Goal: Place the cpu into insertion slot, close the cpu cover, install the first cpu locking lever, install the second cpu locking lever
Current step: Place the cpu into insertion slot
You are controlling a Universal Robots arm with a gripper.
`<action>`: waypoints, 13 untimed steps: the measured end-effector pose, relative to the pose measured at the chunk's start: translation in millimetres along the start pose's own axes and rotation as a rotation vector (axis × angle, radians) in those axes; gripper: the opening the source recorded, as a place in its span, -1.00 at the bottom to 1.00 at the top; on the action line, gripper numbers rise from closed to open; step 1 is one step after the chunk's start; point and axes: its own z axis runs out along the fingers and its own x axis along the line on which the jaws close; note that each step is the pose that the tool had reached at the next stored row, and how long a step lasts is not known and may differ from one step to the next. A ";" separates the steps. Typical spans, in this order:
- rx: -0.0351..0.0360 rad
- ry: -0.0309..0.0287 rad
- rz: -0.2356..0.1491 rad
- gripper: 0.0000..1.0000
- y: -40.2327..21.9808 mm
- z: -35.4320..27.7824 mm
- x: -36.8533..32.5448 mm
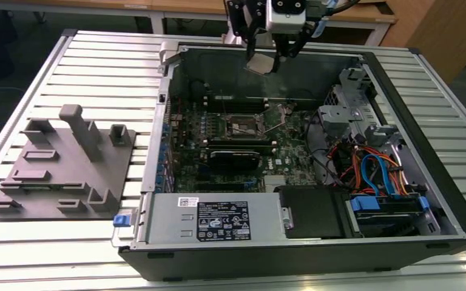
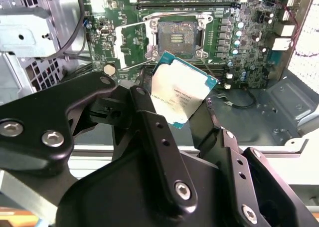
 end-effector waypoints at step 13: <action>-0.0007 -0.0034 0.039 0.07 0.0 0.1 0.0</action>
